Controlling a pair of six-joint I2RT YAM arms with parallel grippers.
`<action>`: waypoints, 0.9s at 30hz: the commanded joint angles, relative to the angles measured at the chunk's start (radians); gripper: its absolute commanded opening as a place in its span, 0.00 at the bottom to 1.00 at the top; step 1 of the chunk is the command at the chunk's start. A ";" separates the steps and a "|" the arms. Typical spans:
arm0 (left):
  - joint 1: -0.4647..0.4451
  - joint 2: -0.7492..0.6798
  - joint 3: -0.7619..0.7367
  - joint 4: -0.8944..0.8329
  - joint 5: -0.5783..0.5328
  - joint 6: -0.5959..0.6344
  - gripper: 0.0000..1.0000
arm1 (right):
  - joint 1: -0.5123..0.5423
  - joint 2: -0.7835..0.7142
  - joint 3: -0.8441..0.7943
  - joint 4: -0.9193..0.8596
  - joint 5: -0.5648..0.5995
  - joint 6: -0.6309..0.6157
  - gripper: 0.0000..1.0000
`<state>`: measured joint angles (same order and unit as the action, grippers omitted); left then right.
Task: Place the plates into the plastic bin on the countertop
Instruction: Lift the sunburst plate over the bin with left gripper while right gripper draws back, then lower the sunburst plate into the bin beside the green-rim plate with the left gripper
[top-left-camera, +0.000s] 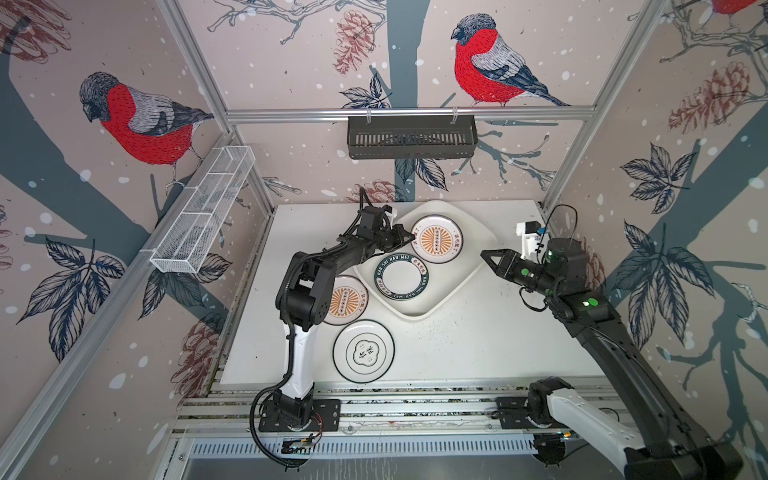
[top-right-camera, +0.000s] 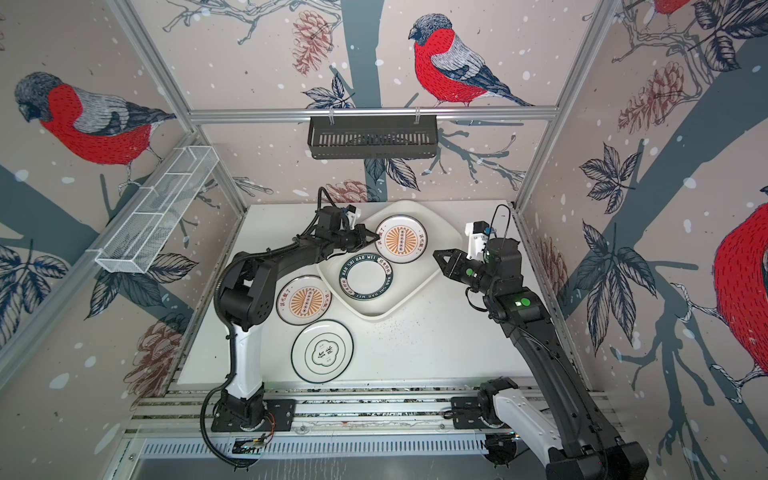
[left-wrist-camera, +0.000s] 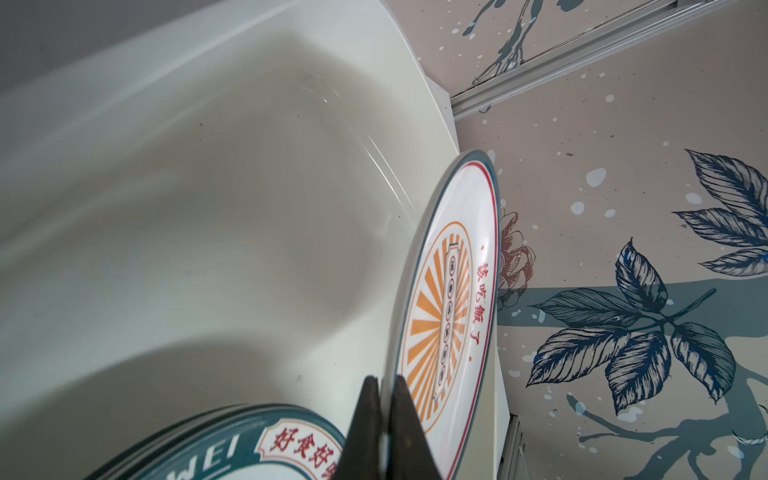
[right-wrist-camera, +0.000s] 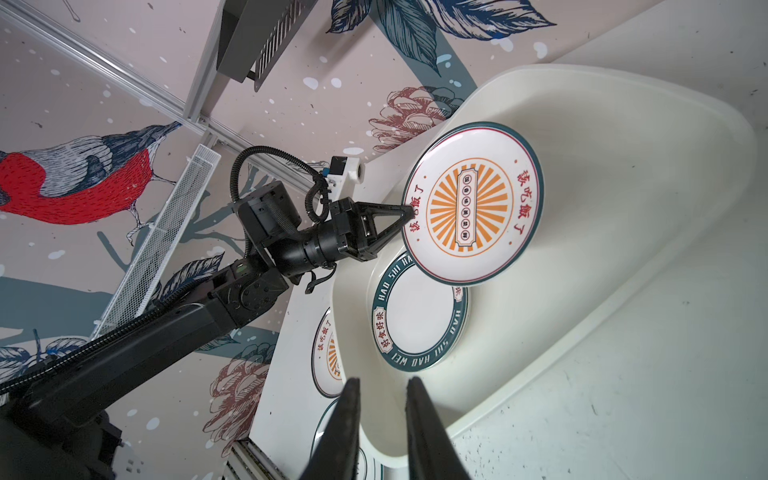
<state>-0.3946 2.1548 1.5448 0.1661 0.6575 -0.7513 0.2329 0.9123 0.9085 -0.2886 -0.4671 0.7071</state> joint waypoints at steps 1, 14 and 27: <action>-0.009 0.067 0.104 -0.030 0.002 0.035 0.00 | 0.001 -0.013 -0.003 -0.012 0.026 0.016 0.22; -0.041 0.257 0.376 -0.178 -0.027 0.024 0.00 | 0.005 -0.039 -0.031 -0.018 0.041 0.031 0.23; -0.062 0.328 0.492 -0.279 -0.091 0.059 0.00 | 0.002 -0.059 -0.065 -0.011 0.038 0.031 0.23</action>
<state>-0.4545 2.4805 2.0262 -0.1108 0.5774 -0.7071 0.2352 0.8597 0.8482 -0.3153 -0.4343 0.7330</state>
